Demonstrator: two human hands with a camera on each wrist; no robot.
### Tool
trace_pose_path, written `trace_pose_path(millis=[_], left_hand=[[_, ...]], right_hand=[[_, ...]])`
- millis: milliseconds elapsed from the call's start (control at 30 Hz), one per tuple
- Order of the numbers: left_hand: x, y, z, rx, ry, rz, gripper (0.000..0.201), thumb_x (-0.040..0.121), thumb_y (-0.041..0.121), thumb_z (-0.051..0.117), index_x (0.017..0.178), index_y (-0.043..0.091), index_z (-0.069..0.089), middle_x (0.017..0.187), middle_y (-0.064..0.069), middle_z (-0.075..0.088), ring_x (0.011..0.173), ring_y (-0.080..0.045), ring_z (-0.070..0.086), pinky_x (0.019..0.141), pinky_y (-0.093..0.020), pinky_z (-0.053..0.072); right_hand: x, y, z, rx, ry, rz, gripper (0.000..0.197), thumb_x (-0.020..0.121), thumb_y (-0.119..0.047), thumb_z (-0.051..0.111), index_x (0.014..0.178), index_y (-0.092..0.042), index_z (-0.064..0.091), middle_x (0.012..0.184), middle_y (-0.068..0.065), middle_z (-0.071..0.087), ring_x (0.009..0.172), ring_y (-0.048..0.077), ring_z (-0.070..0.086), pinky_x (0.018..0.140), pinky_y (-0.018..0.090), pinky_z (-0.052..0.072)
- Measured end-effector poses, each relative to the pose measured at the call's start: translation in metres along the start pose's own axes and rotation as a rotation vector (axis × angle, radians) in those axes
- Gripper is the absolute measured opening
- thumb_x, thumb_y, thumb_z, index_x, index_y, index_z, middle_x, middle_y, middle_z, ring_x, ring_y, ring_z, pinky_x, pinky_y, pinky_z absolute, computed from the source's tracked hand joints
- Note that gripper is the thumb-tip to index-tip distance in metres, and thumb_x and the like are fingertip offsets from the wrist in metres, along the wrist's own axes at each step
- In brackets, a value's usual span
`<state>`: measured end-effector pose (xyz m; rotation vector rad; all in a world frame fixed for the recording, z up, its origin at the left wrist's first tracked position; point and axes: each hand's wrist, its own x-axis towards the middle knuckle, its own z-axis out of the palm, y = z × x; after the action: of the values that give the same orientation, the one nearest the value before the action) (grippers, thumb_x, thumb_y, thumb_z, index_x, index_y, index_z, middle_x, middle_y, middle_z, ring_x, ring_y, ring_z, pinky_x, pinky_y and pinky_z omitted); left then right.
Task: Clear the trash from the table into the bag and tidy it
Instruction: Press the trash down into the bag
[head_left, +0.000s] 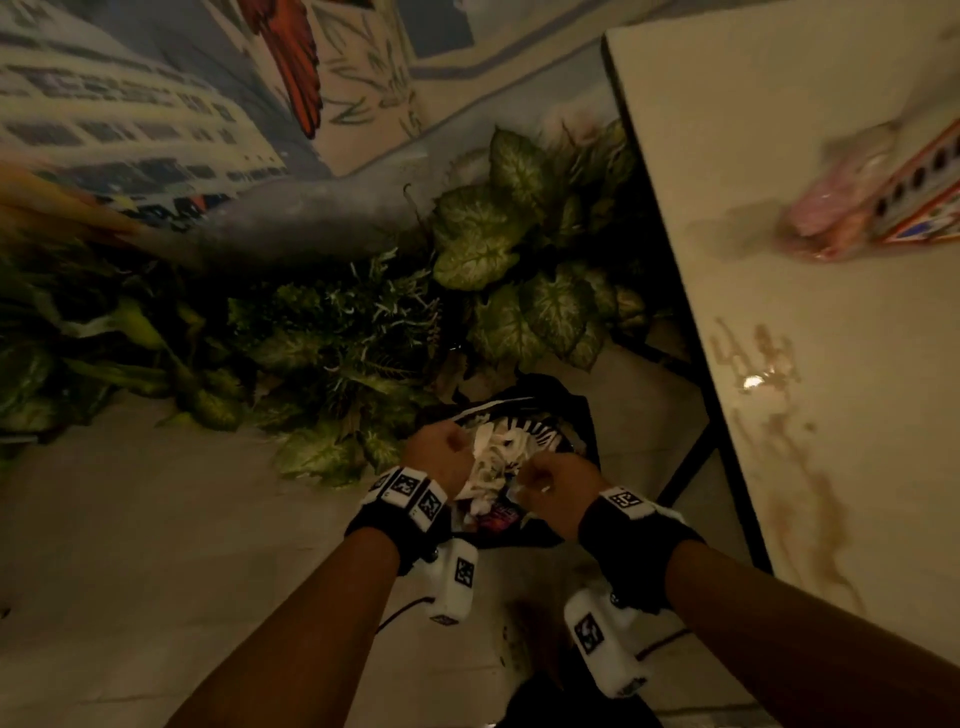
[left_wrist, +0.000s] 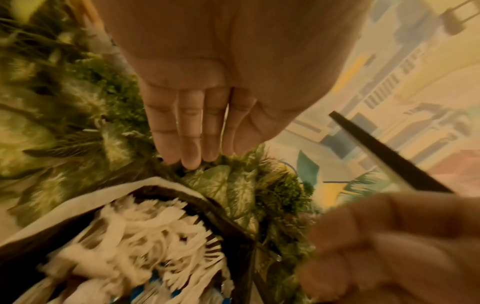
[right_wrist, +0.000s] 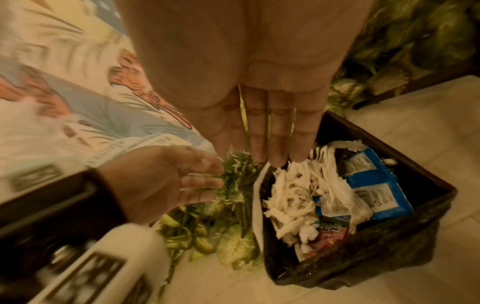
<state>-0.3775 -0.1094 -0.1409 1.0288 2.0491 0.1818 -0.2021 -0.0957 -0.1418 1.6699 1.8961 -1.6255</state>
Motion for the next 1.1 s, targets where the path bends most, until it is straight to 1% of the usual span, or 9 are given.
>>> trace_pose_path(millis=[67, 267, 433, 533, 700, 800, 867, 967, 1100], left_hand=[[-0.006, 0.009, -0.008, 0.028, 0.014, 0.03, 0.016, 0.089, 0.016, 0.058, 0.102, 0.012, 0.065, 0.11, -0.009, 0.065, 0.103, -0.026, 0.059, 0.086, -0.029, 0.047], [-0.028, 0.052, -0.031, 0.017, 0.072, 0.201, 0.009, 0.086, 0.01, 0.061, 0.091, 0.014, 0.067, 0.098, -0.006, 0.068, 0.092, -0.02, 0.061, 0.075, -0.023, 0.044], [-0.045, 0.102, -0.039, 0.064, 0.091, 0.35, 0.013, 0.082, 0.01, 0.064, 0.093, 0.014, 0.07, 0.093, -0.004, 0.069, 0.087, -0.019, 0.062, 0.076, -0.026, 0.048], [-0.055, 0.141, -0.032, 0.058, 0.093, 0.443, 0.012, 0.083, 0.009, 0.064, 0.094, 0.013, 0.069, 0.092, -0.005, 0.069, 0.088, -0.021, 0.063, 0.077, -0.028, 0.049], [-0.072, 0.212, -0.002, 0.004, 0.069, 0.548, 0.013, 0.084, 0.01, 0.064, 0.094, 0.017, 0.067, 0.095, -0.002, 0.068, 0.09, -0.017, 0.063, 0.085, -0.033, 0.052], [-0.085, 0.259, 0.025, -0.048, 0.086, 0.562, 0.013, 0.082, 0.012, 0.067, 0.087, 0.023, 0.066, 0.088, 0.001, 0.07, 0.085, -0.016, 0.065, 0.084, -0.035, 0.054], [-0.093, 0.291, 0.046, -0.06, 0.112, 0.554, 0.014, 0.081, 0.014, 0.068, 0.083, 0.028, 0.065, 0.083, 0.004, 0.069, 0.08, -0.016, 0.064, 0.08, -0.035, 0.055], [-0.105, 0.341, 0.081, -0.093, 0.141, 0.531, 0.012, 0.081, 0.013, 0.067, 0.086, 0.024, 0.066, 0.084, 0.001, 0.069, 0.075, -0.016, 0.062, 0.078, -0.033, 0.054], [-0.124, 0.4, 0.128, -0.065, 0.122, 0.517, 0.014, 0.082, 0.013, 0.067, 0.094, 0.019, 0.066, 0.097, 0.001, 0.067, 0.08, -0.014, 0.06, 0.076, -0.025, 0.048]], right_hand=[[-0.021, -0.001, -0.007, -0.002, 0.009, -0.041, 0.017, 0.087, -0.024, 0.06, 0.103, -0.019, 0.063, 0.109, 0.005, 0.065, 0.101, 0.022, 0.061, 0.085, 0.026, 0.048], [-0.088, 0.007, -0.051, -0.09, 0.032, -0.135, 0.022, 0.087, -0.02, 0.055, 0.108, -0.02, 0.061, 0.111, 0.002, 0.064, 0.099, 0.021, 0.061, 0.08, 0.025, 0.047], [-0.148, 0.028, -0.106, -0.118, 0.108, -0.137, 0.026, 0.088, -0.02, 0.054, 0.113, -0.019, 0.061, 0.112, -0.001, 0.064, 0.1, 0.017, 0.06, 0.088, 0.029, 0.049], [-0.178, 0.045, -0.146, -0.12, 0.198, -0.139, 0.023, 0.089, -0.022, 0.055, 0.11, -0.02, 0.063, 0.099, -0.007, 0.061, 0.09, 0.011, 0.057, 0.083, 0.024, 0.047], [-0.209, 0.09, -0.233, -0.134, 0.344, -0.123, 0.016, 0.086, -0.03, 0.063, 0.101, -0.026, 0.065, 0.092, -0.013, 0.063, 0.085, 0.011, 0.063, 0.082, 0.024, 0.049], [-0.227, 0.127, -0.294, -0.154, 0.423, -0.132, 0.011, 0.084, -0.029, 0.066, 0.095, -0.029, 0.064, 0.088, -0.014, 0.063, 0.081, 0.011, 0.063, 0.076, 0.022, 0.049], [-0.235, 0.151, -0.338, -0.185, 0.44, -0.141, 0.01, 0.083, -0.03, 0.067, 0.092, -0.031, 0.063, 0.088, -0.013, 0.064, 0.08, 0.007, 0.061, 0.071, 0.017, 0.047], [-0.239, 0.19, -0.399, -0.255, 0.447, -0.125, 0.013, 0.084, -0.029, 0.066, 0.097, -0.026, 0.064, 0.09, -0.011, 0.061, 0.077, -0.003, 0.054, 0.066, 0.009, 0.04], [-0.244, 0.235, -0.464, -0.28, 0.439, -0.062, 0.02, 0.084, -0.032, 0.066, 0.103, -0.026, 0.062, 0.097, -0.009, 0.06, 0.086, 0.009, 0.057, 0.076, 0.022, 0.044]])
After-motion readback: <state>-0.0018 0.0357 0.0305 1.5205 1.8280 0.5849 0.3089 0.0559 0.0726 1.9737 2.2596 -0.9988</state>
